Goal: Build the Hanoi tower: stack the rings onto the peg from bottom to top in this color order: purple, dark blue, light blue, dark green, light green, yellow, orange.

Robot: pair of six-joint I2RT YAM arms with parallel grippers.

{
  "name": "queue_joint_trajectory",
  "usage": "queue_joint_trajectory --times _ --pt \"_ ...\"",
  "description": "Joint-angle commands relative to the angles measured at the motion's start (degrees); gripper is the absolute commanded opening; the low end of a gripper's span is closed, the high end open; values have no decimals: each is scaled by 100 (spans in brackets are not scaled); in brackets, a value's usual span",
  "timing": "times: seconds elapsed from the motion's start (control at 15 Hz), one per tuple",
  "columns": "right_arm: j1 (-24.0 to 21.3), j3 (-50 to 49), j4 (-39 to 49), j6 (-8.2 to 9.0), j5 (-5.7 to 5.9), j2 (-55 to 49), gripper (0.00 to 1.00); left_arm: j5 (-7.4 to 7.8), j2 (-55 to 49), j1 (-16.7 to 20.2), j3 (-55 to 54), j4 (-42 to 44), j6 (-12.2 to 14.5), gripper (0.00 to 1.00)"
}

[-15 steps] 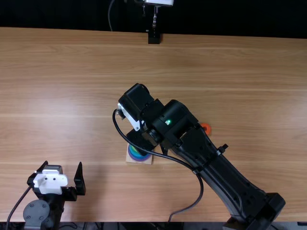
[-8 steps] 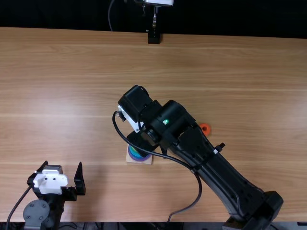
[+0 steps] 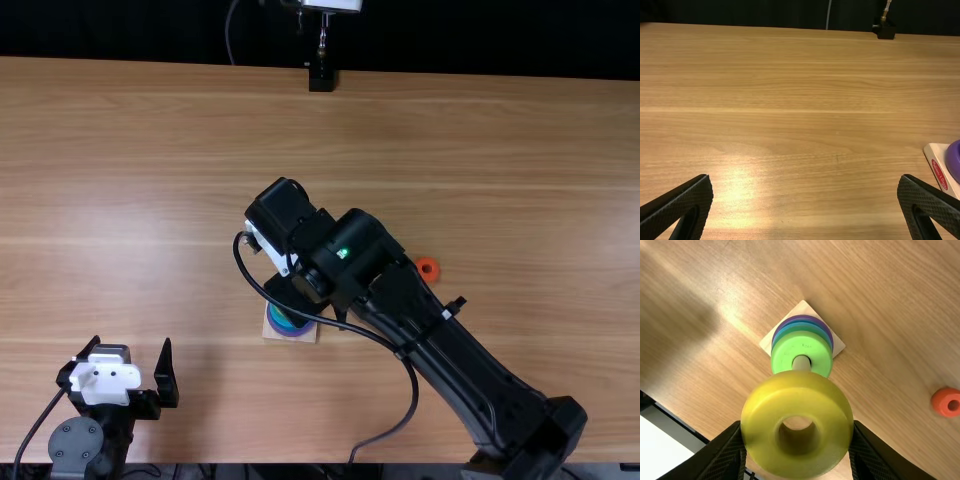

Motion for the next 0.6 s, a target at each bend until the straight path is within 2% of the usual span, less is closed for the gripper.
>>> queue_joint_trajectory --times 0.0,0.2,0.27,0.33,0.4,0.53 --pt "57 -60 3 36 -33 173 0 -9 -67 -33 -642 -449 73 100" --pt "57 -24 3 36 -33 226 0 -9 -67 -33 -642 -449 73 100" --pt "57 11 3 47 -23 235 24 -9 -67 -33 -642 -449 73 100" --pt "57 19 3 68 -12 235 69 -9 -67 -33 -642 -449 73 100" --pt "57 -24 3 100 19 235 100 -9 -67 -33 -642 -449 73 100" --pt "57 -16 13 89 40 252 100 -9 -67 -33 -642 -449 73 100"
